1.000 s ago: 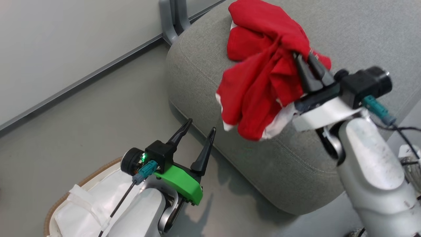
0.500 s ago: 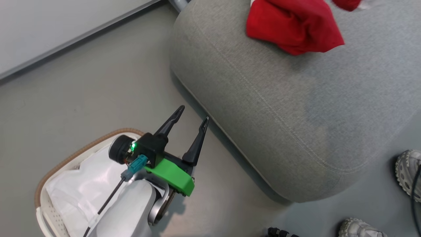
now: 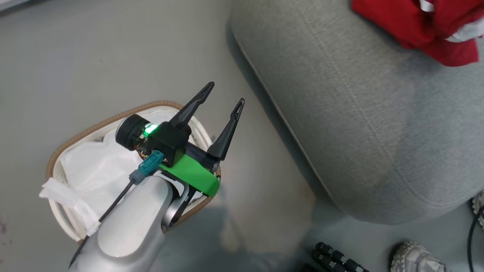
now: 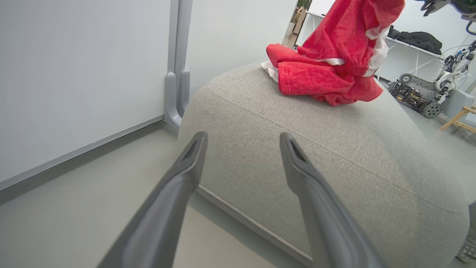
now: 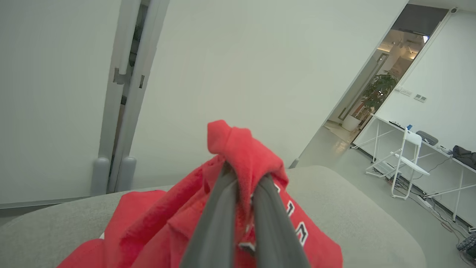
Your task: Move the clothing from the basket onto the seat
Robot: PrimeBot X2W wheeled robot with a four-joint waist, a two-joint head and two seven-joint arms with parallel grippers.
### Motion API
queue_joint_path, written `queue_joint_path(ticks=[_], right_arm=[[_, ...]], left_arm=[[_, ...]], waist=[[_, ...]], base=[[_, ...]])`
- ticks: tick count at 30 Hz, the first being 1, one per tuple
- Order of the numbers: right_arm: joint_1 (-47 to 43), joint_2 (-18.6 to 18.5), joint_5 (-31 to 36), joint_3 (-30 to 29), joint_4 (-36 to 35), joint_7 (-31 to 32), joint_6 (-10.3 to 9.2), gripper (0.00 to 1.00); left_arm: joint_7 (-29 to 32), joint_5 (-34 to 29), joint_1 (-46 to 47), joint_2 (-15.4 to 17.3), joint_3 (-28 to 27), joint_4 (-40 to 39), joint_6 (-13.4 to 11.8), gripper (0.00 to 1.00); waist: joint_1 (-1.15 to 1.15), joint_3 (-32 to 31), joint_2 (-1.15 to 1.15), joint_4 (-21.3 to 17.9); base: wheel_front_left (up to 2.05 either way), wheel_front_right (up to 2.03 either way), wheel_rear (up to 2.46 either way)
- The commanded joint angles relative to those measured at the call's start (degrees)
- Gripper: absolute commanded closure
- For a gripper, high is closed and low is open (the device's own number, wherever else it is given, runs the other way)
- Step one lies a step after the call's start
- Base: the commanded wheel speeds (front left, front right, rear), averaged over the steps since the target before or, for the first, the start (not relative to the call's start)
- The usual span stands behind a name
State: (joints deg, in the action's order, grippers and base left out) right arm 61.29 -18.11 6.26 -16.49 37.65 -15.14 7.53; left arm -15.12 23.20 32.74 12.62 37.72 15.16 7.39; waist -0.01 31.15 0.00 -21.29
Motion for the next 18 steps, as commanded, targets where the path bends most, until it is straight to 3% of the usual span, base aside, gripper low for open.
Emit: queue_joint_path(ticks=[1, 8, 9, 10, 11, 12, 13, 18], right_arm=[[-1.6, 0.6, 0.9, -1.3, 1.1, 0.0, -0.08, 1.00], [-6.1, 3.8, 3.6, -8.1, 5.4, 0.0, -0.08, 1.00], [-6.6, 4.2, 4.0, -8.6, 5.3, 0.0, -0.08, 0.90], [-7.2, 4.7, 4.3, -8.9, 5.0, 0.0, -0.08, 0.60], [-7.8, 5.2, 4.3, -9.1, 4.4, 0.0, -0.08, 0.45], [-8.4, 5.5, 4.2, -9.3, 3.9, 0.0, -0.08, 0.04], [-9.4, 5.8, 4.2, -9.3, 3.4, 0.0, -0.09, 0.00], [-13.3, 6.9, 2.9, -9.3, 0.1, 0.0, -0.08, 0.00]], left_arm=[[0.0, 0.2, 1.3, 0.8, 0.2, -0.3, 0.2, 0.00], [0.0, 0.3, 3.7, 1.9, 2.6, -2.0, 0.2, 0.00], [0.0, 0.4, 4.0, 1.9, 2.7, -2.1, 0.2, 0.00], [0.0, 0.5, 4.1, 1.8, 2.8, -2.2, 0.2, 0.00], [0.0, 0.5, 4.1, 1.7, 2.9, -2.1, 0.2, 0.00], [0.0, 0.6, 4.0, 1.6, 2.9, -2.1, 0.2, 0.00], [0.0, 0.7, 3.7, 1.4, 2.9, -1.9, 0.2, 0.00], [0.0, 1.2, 1.9, 0.3, 2.7, -1.0, 0.2, 0.00]], waist=[[0.01, 5.0, 0.00, 4.5], [0.01, 6.8, 0.00, 5.6], [0.01, 6.7, 0.00, 5.5], [0.01, 6.4, 0.00, 5.4], [0.01, 6.0, 0.00, 5.3], [0.01, 5.7, 0.00, 5.1], [0.01, 5.0, 0.00, 4.8], [0.01, 1.0, 0.00, 3.8]], base=[[0.00, 0.00, 0.00], [0.00, 0.00, 0.00], [0.00, 0.00, 0.00], [0.00, 0.00, 0.00], [0.00, 0.00, 0.00], [0.00, 0.00, 0.00], [0.00, 0.00, 0.00], [0.00, 0.00, 0.00]])
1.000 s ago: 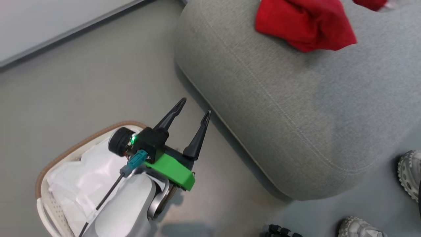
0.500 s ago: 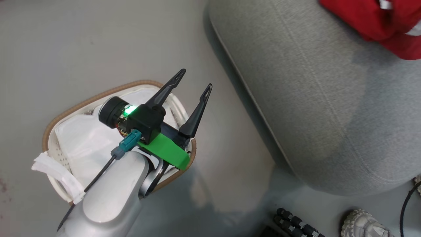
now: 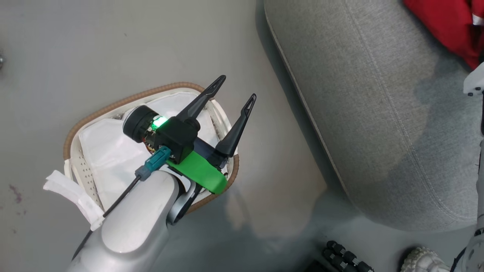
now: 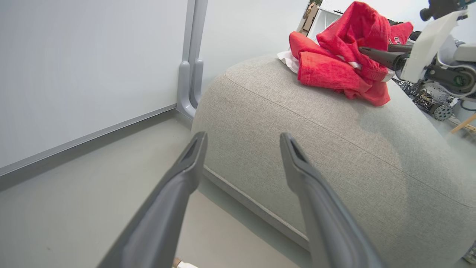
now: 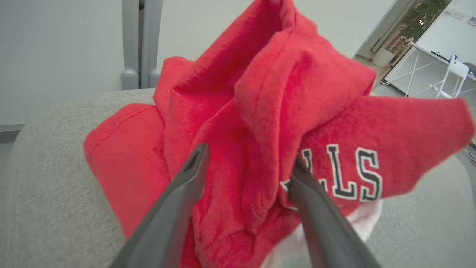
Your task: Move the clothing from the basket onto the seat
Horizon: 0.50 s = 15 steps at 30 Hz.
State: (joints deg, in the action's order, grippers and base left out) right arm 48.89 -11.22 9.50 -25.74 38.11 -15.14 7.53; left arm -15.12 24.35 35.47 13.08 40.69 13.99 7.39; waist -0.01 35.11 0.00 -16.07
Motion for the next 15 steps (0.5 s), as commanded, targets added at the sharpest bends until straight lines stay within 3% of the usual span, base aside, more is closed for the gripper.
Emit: queue_joint_path(ticks=[1, 15], right_arm=[[-1.8, 0.0, -0.7, 0.0, -1.1, 0.0, -0.08, 0.00], [-13.0, 1.2, -4.9, 9.0, -11.1, 0.0, -0.08, 0.00]], left_arm=[[0.0, 0.1, -1.0, -0.4, -0.5, 0.3, 0.2, 0.00], [0.0, -0.7, -9.1, -5.1, -6.4, 3.7, 0.2, 0.00]], waist=[[0.01, -3.7, 0.00, -1.6], [0.01, -17.2, 0.00, -1.0]], base=[[0.00, 0.00, 0.00], [0.00, 0.00, 0.00]])
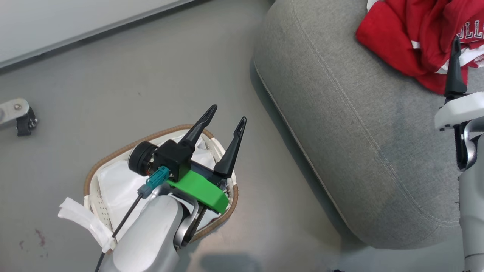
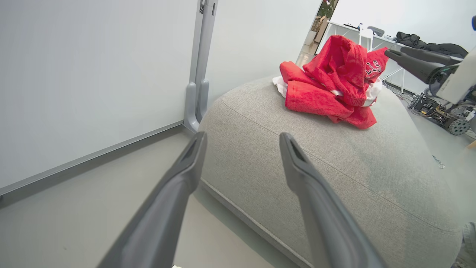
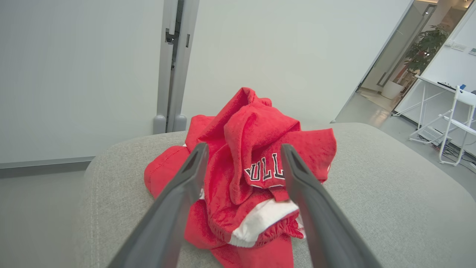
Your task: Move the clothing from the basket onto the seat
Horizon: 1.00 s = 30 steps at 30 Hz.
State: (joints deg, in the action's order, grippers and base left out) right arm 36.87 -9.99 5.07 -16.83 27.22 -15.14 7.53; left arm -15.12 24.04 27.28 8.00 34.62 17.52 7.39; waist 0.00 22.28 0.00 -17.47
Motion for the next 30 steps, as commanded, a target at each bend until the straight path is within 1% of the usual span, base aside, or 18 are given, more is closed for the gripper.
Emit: queue_joint_path(ticks=[1, 9, 13, 17, 25, 30], right_arm=[[-1.7, 0.2, -0.9, 1.1, -0.9, 0.0, -0.08, 0.00], [-6.4, 2.2, -4.2, 6.6, -3.9, 0.0, -0.08, 0.00], [-8.8, 3.2, -5.5, 8.9, -5.0, 0.0, -0.08, 0.00], [-10.6, 4.3, -6.4, 11.8, -4.6, 0.0, -0.08, 0.00], [-12.9, 5.9, -7.1, 13.7, -3.9, 0.0, -0.08, 0.00], [-15.0, 6.5, -7.4, 14.6, -3.0, 0.0, -0.08, 0.00]], left_arm=[[0.0, -0.6, -1.6, -0.4, -1.0, 0.5, 0.2, 0.00], [0.0, -2.3, -5.7, -1.6, -7.0, 2.2, 0.2, 0.00], [0.0, -3.7, -7.5, -2.5, -12.4, 2.4, 0.2, 0.00], [0.0, -5.7, -9.6, -2.9, -17.1, 3.1, 0.2, 0.00], [0.0, -9.6, -13.0, -4.0, -27.4, 4.3, 0.0, 0.00], [0.0, -12.1, -15.7, -4.6, -32.0, 6.3, -0.2, 0.00]], waist=[[0.00, -5.4, 0.00, 0.9], [0.00, -9.7, 0.00, 5.7], [0.00, -11.2, 0.00, 9.0], [0.00, -12.2, 0.00, 11.8], [0.00, -13.7, 0.00, 16.3], [0.00, -15.0, 0.00, 18.2]], base=[[0.00, 0.00, 0.00], [0.00, 0.00, 0.00], [0.00, 0.00, 0.00], [0.00, 0.00, 0.00], [0.00, 0.00, 0.00], [0.00, 0.00, 0.00]])
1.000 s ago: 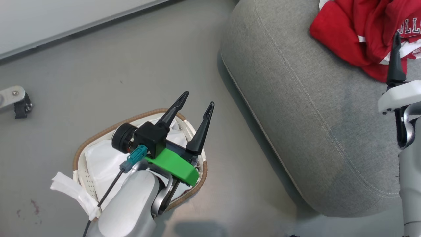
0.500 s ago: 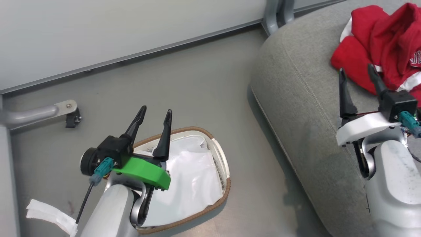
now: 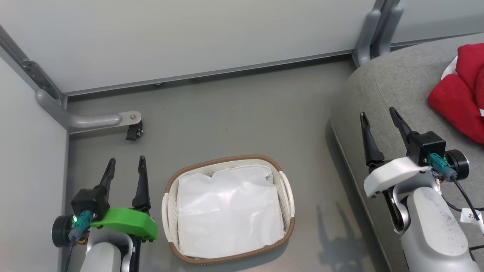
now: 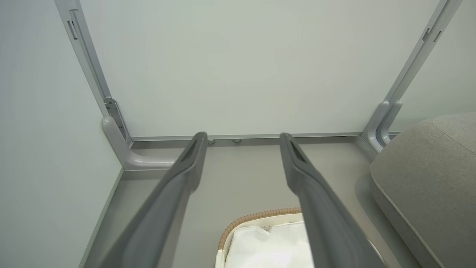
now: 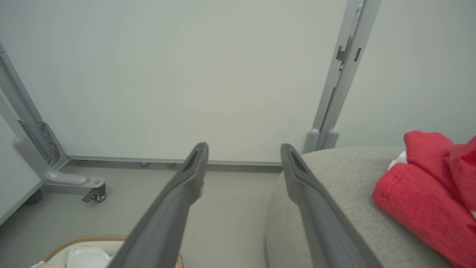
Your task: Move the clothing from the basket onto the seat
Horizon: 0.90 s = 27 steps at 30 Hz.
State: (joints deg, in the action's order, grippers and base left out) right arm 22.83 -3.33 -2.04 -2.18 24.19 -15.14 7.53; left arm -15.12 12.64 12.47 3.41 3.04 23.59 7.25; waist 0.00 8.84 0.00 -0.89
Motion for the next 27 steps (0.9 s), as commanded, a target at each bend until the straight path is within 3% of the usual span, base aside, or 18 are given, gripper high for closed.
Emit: queue_joint_path(ticks=[1, 9, 19, 20, 27], right_arm=[[-1.4, -0.1, -0.4, -0.1, 0.0, 0.0, -0.08, 0.00], [-5.1, 0.3, -1.5, 1.0, 1.0, 0.0, -0.08, 0.00], [-10.2, 0.3, -3.7, 1.4, 1.0, 0.0, -0.08, 0.00], [-9.8, 0.5, -3.3, 1.4, 1.2, 0.0, 0.00, 1.00], [-10.8, 1.0, -7.3, 0.5, 2.9, 1.7, 0.00, 1.00]], left_arm=[[0.0, -1.0, -1.3, -0.1, -1.0, 0.4, -0.2, 0.00], [0.0, -0.8, -6.1, -0.4, -5.3, 1.0, 0.1, 0.00], [0.0, 1.6, -11.7, -0.5, -5.8, -1.2, 0.3, 0.00], [0.0, 1.5, -11.1, -0.5, -5.8, -0.9, 0.0, 1.00], [1.4, 5.3, -10.9, -0.8, -6.3, 0.8, 0.1, 1.00]], waist=[[0.00, -1.7, 0.00, 1.9], [0.00, -3.6, 0.00, 2.4], [0.00, -6.7, 0.00, 2.7], [0.00, -6.3, 0.00, 2.6], [0.00, -6.4, 0.00, 2.5]], base=[[0.00, 0.00, 0.00], [0.00, 0.00, 0.00], [0.00, 0.00, 0.00], [0.00, 0.00, 0.00], [0.00, 0.00, 0.00]])
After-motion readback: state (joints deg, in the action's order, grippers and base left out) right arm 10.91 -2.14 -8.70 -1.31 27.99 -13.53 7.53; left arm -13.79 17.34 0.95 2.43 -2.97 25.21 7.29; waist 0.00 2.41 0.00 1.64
